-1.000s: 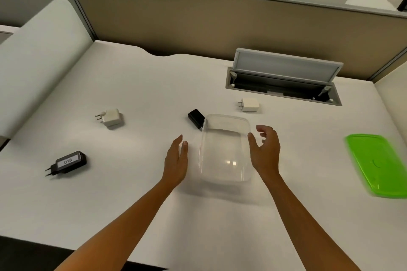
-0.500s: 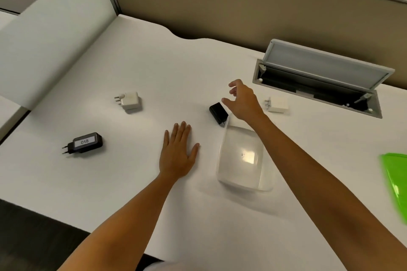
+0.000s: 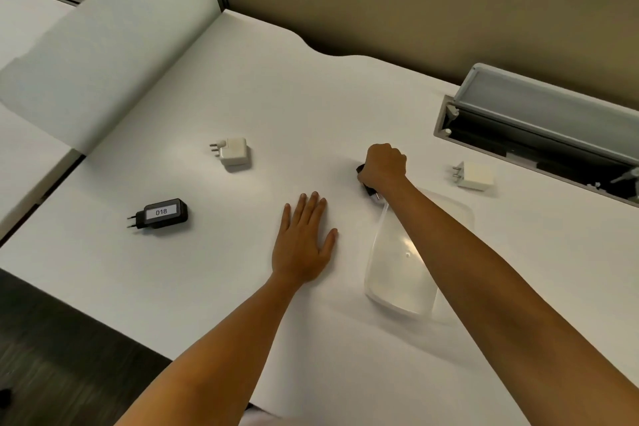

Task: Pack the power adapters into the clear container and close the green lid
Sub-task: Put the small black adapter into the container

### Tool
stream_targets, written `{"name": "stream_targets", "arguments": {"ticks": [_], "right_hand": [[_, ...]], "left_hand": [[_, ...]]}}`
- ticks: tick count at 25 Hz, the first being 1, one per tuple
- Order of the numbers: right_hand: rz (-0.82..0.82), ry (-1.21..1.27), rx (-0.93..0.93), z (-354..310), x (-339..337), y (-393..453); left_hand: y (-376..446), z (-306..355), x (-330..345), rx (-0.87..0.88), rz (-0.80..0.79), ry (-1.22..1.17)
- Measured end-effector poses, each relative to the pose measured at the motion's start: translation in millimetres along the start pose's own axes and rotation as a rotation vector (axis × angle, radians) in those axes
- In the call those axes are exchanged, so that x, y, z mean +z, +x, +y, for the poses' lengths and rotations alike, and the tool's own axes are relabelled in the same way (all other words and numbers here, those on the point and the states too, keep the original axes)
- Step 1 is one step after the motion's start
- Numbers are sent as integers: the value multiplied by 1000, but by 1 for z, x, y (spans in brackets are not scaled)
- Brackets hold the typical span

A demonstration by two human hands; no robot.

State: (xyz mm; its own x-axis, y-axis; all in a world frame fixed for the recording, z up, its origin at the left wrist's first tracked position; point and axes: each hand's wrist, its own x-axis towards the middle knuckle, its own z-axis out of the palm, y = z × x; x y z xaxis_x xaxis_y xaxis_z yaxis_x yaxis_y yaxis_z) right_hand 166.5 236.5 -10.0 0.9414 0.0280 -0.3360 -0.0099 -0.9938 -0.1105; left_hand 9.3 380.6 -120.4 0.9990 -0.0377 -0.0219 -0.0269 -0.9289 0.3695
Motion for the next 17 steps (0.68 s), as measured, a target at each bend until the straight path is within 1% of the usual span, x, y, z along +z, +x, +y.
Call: {"name": "stream_targets", "arguments": {"ticks": [5,7,10,13,15,17], "right_hand": [[140,436,-45,11,-41,-32],[149,530,-31,30,-57,-56],[24,509,-29,68,-61,-104],[-95,509,-1,98,-39,-153],[-124,522,28,108,-18,-175],[-143,530,28,112,2,-187]], "left_hand": [[-1,1,-2,7,-2,-14],[-2,1,-3,14,-4,-12],[-2,0,-3,13,3,-18],[-2,2,-4,18,-4,-19],[-3,2,-6,22,-7,-25],[-1,7,-10,-44,-2,-36]]}}
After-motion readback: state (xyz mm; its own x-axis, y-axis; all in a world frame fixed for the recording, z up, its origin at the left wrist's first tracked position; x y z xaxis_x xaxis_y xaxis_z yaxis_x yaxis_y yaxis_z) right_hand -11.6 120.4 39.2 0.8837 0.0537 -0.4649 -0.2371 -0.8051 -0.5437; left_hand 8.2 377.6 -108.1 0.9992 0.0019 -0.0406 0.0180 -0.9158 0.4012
